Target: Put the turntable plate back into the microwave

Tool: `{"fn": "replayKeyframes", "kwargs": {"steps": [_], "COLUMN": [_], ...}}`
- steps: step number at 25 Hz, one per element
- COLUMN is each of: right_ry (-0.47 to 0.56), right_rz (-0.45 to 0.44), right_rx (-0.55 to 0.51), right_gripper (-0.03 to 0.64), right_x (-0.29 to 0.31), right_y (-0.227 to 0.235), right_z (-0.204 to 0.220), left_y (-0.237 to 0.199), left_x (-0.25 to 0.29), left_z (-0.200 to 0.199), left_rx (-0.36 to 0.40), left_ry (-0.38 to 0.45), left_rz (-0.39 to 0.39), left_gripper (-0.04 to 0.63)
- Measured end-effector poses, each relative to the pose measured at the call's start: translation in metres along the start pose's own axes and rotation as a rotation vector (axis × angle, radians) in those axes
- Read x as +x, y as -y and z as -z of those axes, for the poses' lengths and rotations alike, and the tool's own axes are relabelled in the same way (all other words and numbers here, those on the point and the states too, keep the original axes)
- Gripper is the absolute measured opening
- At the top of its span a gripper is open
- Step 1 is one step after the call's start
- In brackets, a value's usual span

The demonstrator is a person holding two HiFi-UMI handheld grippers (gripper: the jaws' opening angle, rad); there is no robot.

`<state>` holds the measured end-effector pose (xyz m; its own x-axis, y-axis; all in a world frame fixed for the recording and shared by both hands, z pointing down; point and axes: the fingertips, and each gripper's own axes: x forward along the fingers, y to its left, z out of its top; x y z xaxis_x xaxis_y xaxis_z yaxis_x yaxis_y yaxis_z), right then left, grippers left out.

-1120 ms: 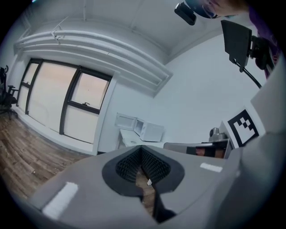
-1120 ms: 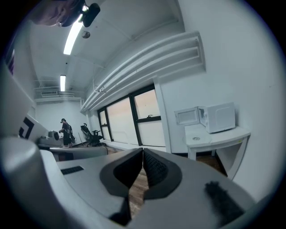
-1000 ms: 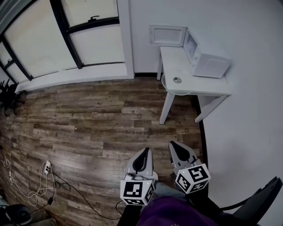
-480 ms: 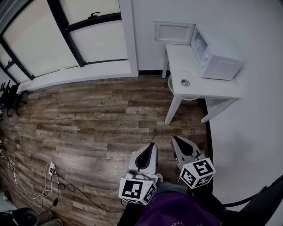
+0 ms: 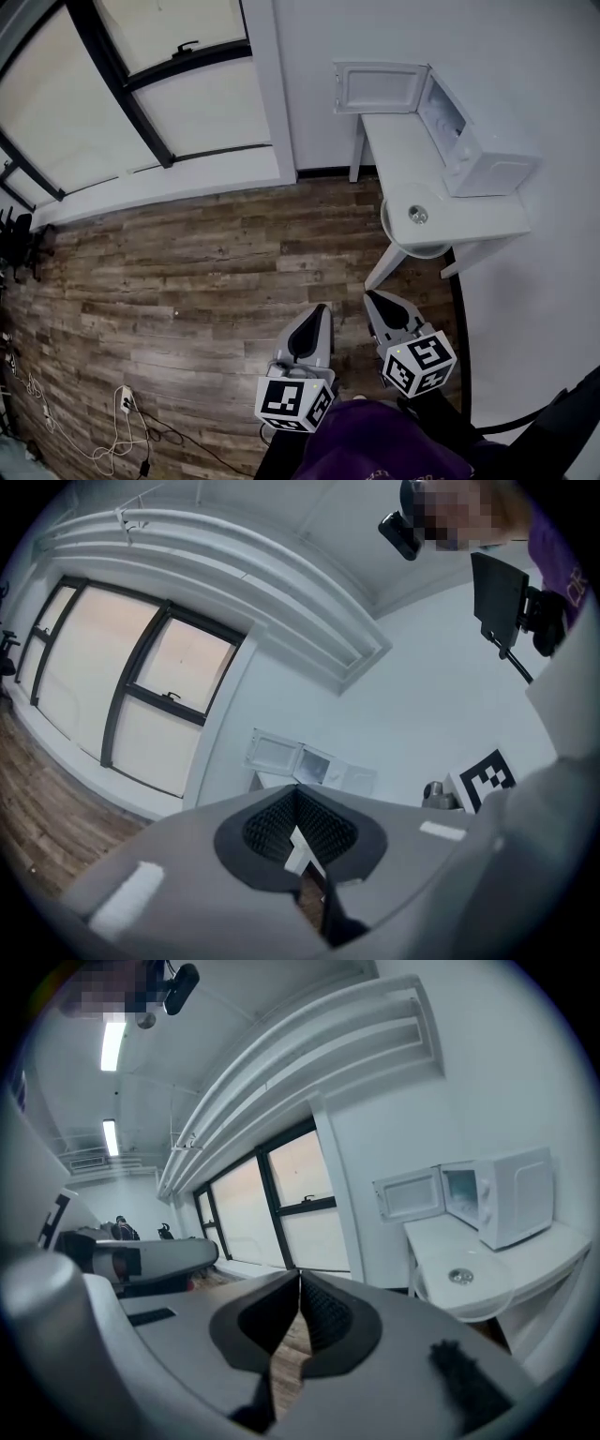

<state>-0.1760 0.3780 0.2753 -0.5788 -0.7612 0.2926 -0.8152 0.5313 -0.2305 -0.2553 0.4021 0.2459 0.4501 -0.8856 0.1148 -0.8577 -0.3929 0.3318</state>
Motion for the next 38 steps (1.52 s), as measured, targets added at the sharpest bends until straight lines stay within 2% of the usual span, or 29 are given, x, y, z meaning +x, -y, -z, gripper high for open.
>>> {"fn": "replayKeyframes", "kwargs": {"steps": [5, 9, 14, 19, 22, 28, 33, 38], "right_ry": [0.007, -0.013, -0.034, -0.054, -0.06, -0.005, 0.075, 0.091], "right_rz": [0.032, 0.056, 0.114, 0.156, 0.212, 0.336, 0.336, 0.495], "right_rx": [0.004, 0.011, 0.026, 0.078, 0.099, 0.169, 0.249, 0.276], "right_gripper": [0.011, 0.011, 0.011, 0.011, 0.011, 0.011, 0.011, 0.011], "right_x": [0.061, 0.098, 0.125, 0.137, 0.145, 0.178, 0.206, 0.197], "right_y": [0.011, 0.016, 0.026, 0.047, 0.069, 0.131, 0.172, 0.22], "right_z": [-0.024, -0.026, -0.027, -0.018, -0.018, -0.046, -0.077, -0.076], "left_y": [-0.039, -0.072, -0.094, -0.1, -0.104, -0.102, -0.075, -0.046], "left_x": [0.043, 0.062, 0.086, 0.114, 0.142, 0.219, 0.287, 0.331], "left_z": [-0.025, -0.039, -0.034, -0.018, -0.018, -0.023, -0.025, -0.016], "left_rx": [0.037, 0.065, 0.092, 0.065, 0.035, -0.018, -0.034, 0.061], "left_ry": [-0.015, 0.024, -0.03, -0.076, -0.091, -0.149, -0.235, -0.322], "left_rz": [0.044, 0.003, 0.04, 0.093, 0.142, 0.301, 0.497, 0.668], "left_gripper": [0.003, 0.002, 0.003, 0.003, 0.003, 0.003, 0.003, 0.003]}}
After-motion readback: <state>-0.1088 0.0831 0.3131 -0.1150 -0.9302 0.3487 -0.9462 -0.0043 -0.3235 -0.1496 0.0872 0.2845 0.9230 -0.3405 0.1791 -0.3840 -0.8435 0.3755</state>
